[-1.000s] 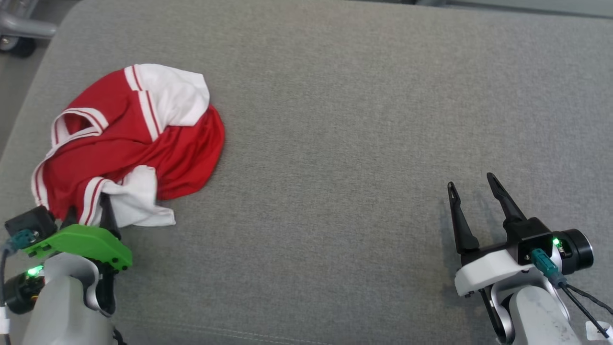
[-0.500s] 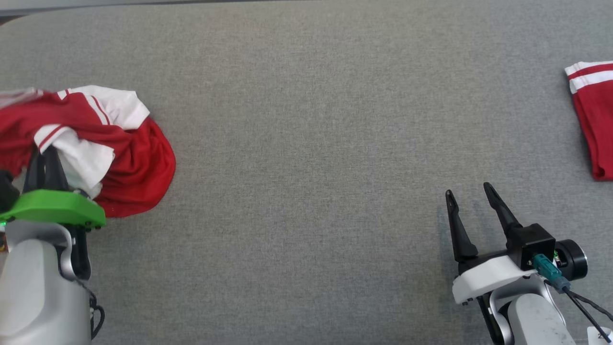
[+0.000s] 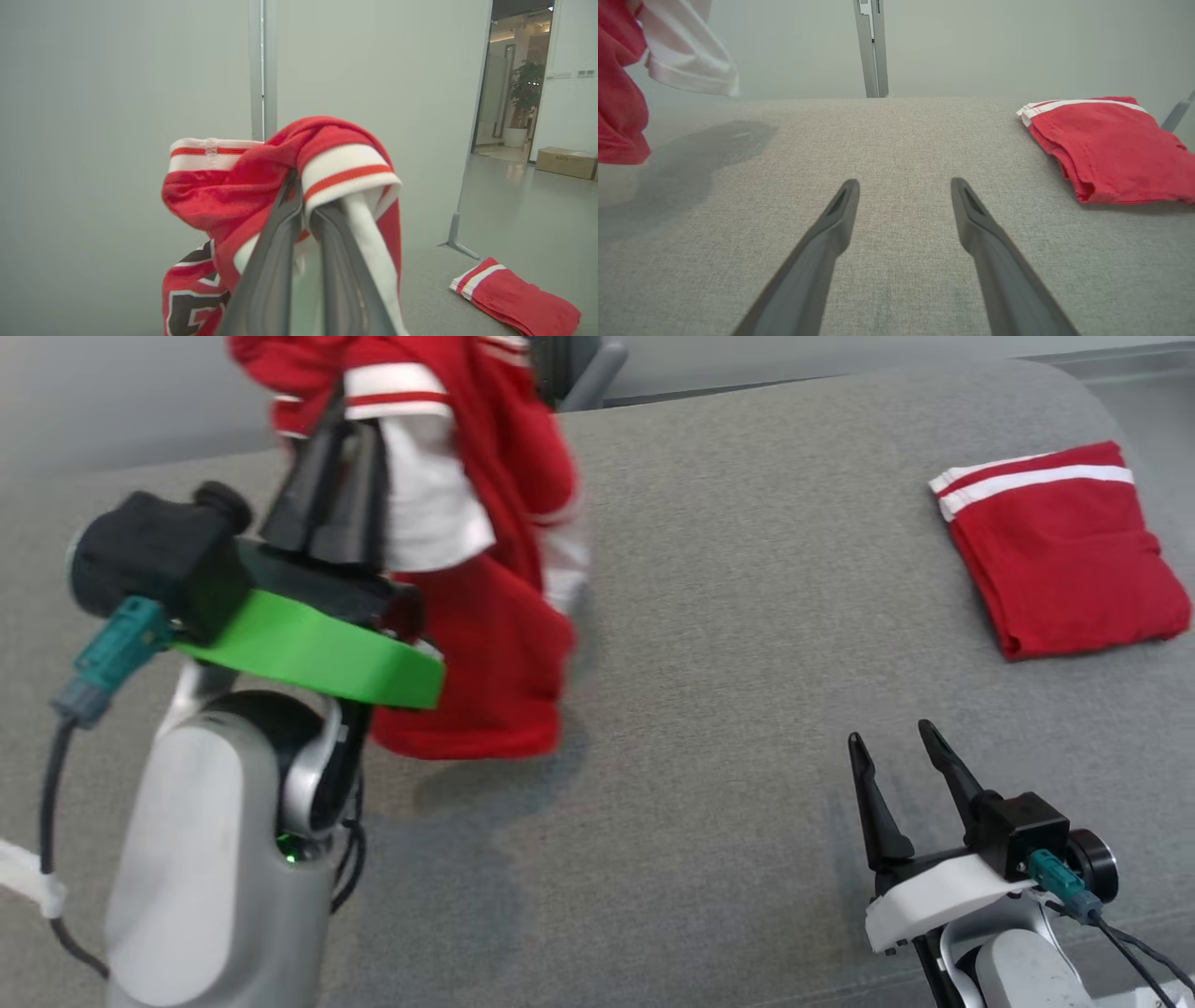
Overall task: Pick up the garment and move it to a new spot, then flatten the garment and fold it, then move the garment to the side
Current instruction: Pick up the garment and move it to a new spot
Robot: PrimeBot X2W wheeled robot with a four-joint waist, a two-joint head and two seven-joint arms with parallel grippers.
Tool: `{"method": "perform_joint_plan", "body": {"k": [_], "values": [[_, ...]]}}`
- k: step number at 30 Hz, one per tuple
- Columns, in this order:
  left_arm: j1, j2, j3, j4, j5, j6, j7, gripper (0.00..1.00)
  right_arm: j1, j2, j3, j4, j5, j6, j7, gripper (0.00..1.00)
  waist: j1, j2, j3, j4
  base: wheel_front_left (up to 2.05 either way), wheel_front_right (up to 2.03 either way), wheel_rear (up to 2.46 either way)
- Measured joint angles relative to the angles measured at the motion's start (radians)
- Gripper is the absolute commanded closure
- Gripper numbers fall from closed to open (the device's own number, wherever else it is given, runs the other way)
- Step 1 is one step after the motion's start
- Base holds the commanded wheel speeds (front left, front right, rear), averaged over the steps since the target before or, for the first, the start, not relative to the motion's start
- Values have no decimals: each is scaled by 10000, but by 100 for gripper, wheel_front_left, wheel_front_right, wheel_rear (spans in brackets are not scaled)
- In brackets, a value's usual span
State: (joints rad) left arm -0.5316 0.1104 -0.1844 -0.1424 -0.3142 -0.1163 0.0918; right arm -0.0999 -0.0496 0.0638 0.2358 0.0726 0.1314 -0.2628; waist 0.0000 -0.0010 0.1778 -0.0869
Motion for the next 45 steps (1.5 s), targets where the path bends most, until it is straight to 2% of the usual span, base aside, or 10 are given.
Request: {"method": "perform_joint_plan", "body": {"k": [4, 9, 17, 24, 30, 31, 32, 33, 39, 45], "values": [[-21, -366, -1118, -412, -176, 35, 581, 100, 19, -6, 42, 38, 167, 0, 0, 0, 0, 0, -99, -629, 0, 0, 0], [621, -464, -1839, 485, 4, 353, 650, 100, 17, -4, 184, 59, 414, 0, 0, 0, 0, 0, -124, -1429, 0, 0, 0], [2504, 194, -1425, 2075, 165, 922, -209, 100, 210, -12, -46, 27, 468, -2, 0, 0, 0, 0, 53, -2346, 0, 0, 0], [3157, 769, -483, 3035, 155, 1432, -1383, 100, 228, -2, -150, 0, 364, -2, 0, 0, 0, 0, 246, -2185, 0, 0, 0], [3006, 709, -744, 3956, -40, 1064, -1356, 100, 200, 2, -63, 13, 240, 0, 0, 0, 0, 0, 194, -1629, 0, 0, 0], [2975, 669, -897, 4213, -44, 897, -1356, 72, 168, 2, -69, 21, 234, 0, 0, 0, 0, 0, 187, -1540, 0, 0, 0], [2919, 650, -1091, 4548, 15, 803, -1310, 31, 129, -2, -67, 31, 234, -2, 0, 0, 0, 0, 180, -1450, 0, 0, 0], [2887, 614, -1231, 4907, 81, 734, -1214, 0, 121, -4, -38, 42, 234, -2, 0, 0, 0, 0, 172, -1368, 0, 0, 0], [3173, 596, -1319, 5810, 8, 727, -1438, 0, 203, 4, -142, 188, 224, 0, 0, 0, 0, 0, -30, -1056, 0, 0, 0], [4684, 932, -556, 4123, 104, 1866, -2945, 0, 553, 2, -660, 236, 96, 0, 0, 0, 0, 0, -445, -873, 0, 0, 0]]}}
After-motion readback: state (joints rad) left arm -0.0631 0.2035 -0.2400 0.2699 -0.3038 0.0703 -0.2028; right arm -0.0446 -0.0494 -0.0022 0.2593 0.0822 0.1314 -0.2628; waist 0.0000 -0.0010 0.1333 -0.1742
